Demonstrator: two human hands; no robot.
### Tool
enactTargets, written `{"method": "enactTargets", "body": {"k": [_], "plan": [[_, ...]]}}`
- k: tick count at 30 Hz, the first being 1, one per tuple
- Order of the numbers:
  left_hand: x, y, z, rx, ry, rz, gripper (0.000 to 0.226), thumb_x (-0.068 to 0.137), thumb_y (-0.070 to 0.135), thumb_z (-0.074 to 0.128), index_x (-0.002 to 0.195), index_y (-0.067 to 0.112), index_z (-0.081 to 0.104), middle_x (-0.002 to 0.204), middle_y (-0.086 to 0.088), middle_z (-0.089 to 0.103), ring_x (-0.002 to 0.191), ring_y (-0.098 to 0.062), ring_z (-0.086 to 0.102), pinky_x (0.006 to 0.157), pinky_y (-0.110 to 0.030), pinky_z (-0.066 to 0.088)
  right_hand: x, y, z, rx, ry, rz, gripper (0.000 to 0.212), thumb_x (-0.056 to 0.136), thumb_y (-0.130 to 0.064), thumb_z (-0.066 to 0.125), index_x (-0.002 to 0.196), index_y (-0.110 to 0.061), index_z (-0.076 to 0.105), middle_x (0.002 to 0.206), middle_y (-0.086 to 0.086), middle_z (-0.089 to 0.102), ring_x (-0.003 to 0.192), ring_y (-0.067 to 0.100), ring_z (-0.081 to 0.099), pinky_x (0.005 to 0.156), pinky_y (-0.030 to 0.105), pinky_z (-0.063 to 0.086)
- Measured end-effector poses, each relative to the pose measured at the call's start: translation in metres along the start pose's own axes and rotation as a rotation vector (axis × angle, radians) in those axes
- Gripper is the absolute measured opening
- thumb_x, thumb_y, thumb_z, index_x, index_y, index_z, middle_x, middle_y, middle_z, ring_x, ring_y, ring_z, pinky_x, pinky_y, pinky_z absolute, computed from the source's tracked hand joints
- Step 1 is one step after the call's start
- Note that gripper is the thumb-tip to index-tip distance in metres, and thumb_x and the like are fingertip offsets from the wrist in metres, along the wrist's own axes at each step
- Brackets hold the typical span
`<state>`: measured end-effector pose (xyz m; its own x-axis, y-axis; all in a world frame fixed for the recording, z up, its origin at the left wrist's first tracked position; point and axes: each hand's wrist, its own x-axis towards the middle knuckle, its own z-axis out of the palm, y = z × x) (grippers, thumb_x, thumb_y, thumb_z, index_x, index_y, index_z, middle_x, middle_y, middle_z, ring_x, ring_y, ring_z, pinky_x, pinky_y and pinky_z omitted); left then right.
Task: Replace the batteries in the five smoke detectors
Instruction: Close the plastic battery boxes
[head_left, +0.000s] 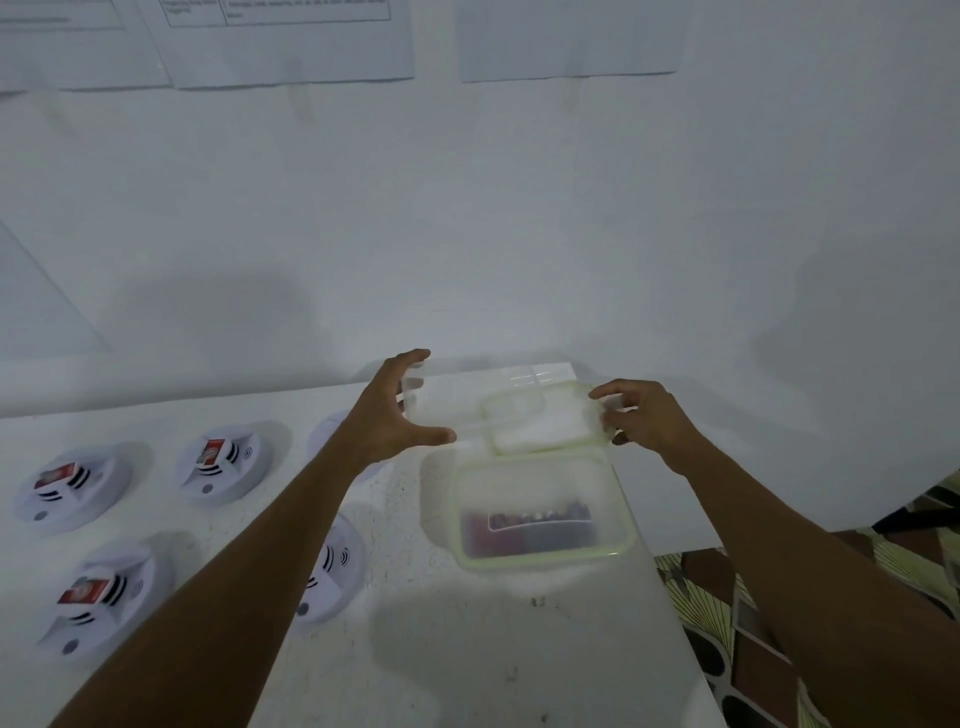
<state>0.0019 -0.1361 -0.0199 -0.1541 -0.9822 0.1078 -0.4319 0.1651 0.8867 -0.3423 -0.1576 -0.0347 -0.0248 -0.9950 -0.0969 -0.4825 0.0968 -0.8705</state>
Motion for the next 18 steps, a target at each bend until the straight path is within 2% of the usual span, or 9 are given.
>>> {"method": "enactTargets", "body": {"k": [4, 6, 10, 14, 16, 18], "plan": [[-0.001, 0.001, 0.011, -0.038, -0.027, -0.018, 0.104, 0.050, 0.039, 0.093, 0.138, 0.035, 0.039, 0.144, 0.010, 0.039, 0.127, -0.011, 0.047, 0.105, -0.038, 0.042, -0.015, -0.007, -0.029, 0.200, 0.039, -0.042, 0.026, 0.085, 0.007, 0.067, 0.094, -0.017, 0.073, 0.088, 0.014, 0.064, 0.074, 0.029, 0.070, 0.062, 0.034, 0.055], [0.000, 0.002, 0.016, -0.036, -0.037, -0.038, 0.104, 0.051, 0.036, 0.092, 0.139, 0.034, 0.038, 0.145, 0.011, 0.038, 0.128, -0.011, 0.046, 0.104, -0.038, 0.042, -0.021, -0.016, -0.045, 0.249, 0.088, -0.082, 0.028, 0.083, 0.010, 0.068, 0.094, -0.015, 0.071, 0.085, 0.015, 0.064, 0.074, 0.031, 0.068, 0.059, 0.033, 0.055], [0.001, 0.005, 0.026, -0.047, -0.071, -0.062, 0.106, 0.052, 0.035, 0.093, 0.142, 0.034, 0.035, 0.143, 0.017, 0.038, 0.129, -0.009, 0.044, 0.106, -0.037, 0.042, -0.031, -0.037, -0.073, 0.182, 0.244, -0.180, 0.034, 0.080, 0.010, 0.069, 0.098, -0.019, 0.072, 0.095, 0.017, 0.068, 0.073, 0.032, 0.070, 0.055, 0.029, 0.054], [0.004, 0.010, 0.027, -0.036, -0.116, -0.089, 0.115, 0.049, 0.043, 0.091, 0.146, 0.033, 0.029, 0.152, 0.014, 0.032, 0.138, -0.013, 0.036, 0.110, -0.036, 0.036, -0.044, -0.059, -0.090, 0.138, 0.412, -0.295, 0.032, 0.082, 0.003, 0.070, 0.107, -0.018, 0.071, 0.104, 0.011, 0.068, 0.074, 0.031, 0.072, 0.062, 0.033, 0.058], [0.003, 0.012, 0.025, 0.013, -0.117, -0.092, 0.121, 0.047, 0.053, 0.090, 0.148, 0.036, 0.025, 0.156, 0.012, 0.025, 0.142, -0.012, 0.027, 0.113, -0.037, 0.030, -0.050, -0.069, -0.092, 0.199, 0.444, -0.330, 0.032, 0.083, 0.000, 0.069, 0.109, -0.019, 0.070, 0.107, 0.011, 0.067, 0.077, 0.029, 0.073, 0.063, 0.033, 0.058], [0.000, 0.018, 0.022, 0.035, -0.064, -0.067, 0.120, 0.047, 0.063, 0.086, 0.147, 0.040, 0.024, 0.157, 0.012, 0.024, 0.141, -0.011, 0.025, 0.113, -0.037, 0.029, -0.055, -0.079, -0.087, 0.283, 0.419, -0.357, 0.031, 0.085, 0.000, 0.068, 0.111, -0.018, 0.069, 0.105, 0.012, 0.067, 0.078, 0.026, 0.074, 0.063, 0.032, 0.056]]}}
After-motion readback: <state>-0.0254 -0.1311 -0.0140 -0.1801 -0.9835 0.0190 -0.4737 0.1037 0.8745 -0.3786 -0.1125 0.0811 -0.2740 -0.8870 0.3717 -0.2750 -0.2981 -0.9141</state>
